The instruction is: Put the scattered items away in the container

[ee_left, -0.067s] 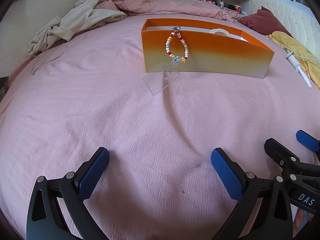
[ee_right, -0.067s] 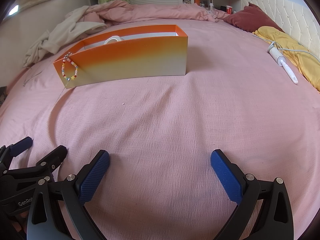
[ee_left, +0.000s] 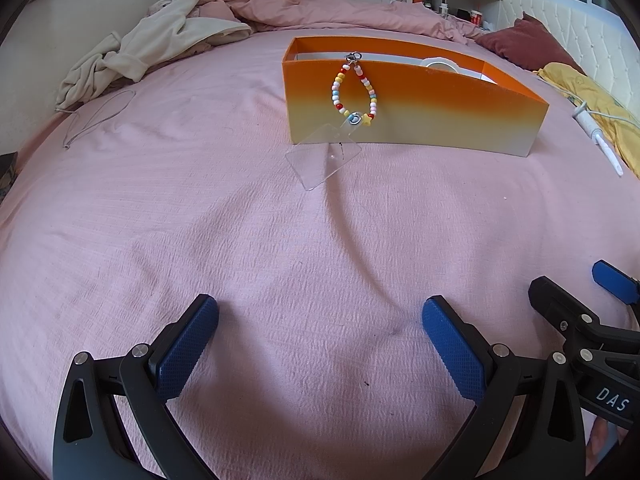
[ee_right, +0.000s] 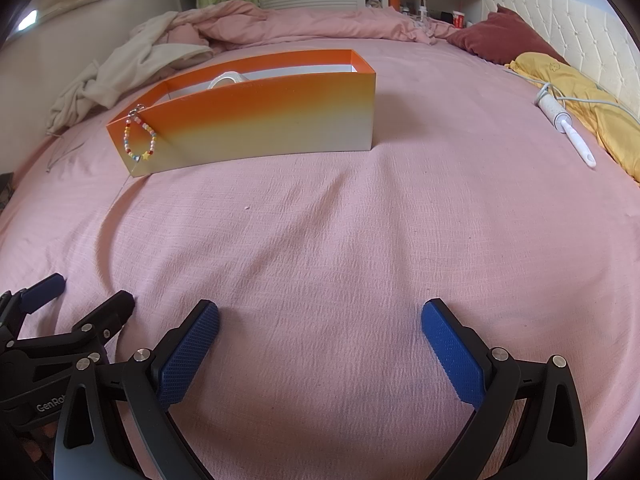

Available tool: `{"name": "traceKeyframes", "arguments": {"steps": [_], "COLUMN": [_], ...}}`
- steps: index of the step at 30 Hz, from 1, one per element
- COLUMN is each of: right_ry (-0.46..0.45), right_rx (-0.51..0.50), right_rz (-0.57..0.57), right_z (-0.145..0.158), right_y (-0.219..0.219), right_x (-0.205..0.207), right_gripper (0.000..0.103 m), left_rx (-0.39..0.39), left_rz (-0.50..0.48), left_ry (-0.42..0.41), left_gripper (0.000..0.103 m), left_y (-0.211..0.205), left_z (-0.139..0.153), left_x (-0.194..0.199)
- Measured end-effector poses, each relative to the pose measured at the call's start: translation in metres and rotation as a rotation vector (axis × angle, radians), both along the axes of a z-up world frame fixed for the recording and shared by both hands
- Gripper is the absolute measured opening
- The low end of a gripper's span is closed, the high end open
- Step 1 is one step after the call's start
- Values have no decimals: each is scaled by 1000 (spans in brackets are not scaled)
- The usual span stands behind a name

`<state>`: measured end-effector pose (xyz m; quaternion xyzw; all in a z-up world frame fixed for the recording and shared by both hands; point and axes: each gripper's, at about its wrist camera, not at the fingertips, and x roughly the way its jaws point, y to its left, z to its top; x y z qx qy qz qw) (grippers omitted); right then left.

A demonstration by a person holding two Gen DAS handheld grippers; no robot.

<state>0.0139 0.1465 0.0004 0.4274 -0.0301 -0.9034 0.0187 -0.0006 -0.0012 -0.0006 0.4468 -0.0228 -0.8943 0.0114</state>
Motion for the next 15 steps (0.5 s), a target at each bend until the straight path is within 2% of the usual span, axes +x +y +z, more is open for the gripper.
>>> {"name": "traceKeyframes", "arguments": {"steps": [15], "right_ry": [2], "right_rx": [-5], "right_rz": [1], "right_z": [-4], "right_y": [2], "right_x": [-1], "right_gripper": [103], "left_rx": [2], "left_rz": [3], "left_ry": [1], "left_gripper": [103], "left_y": [-5], "left_z": [-4], "left_x": [-2]}}
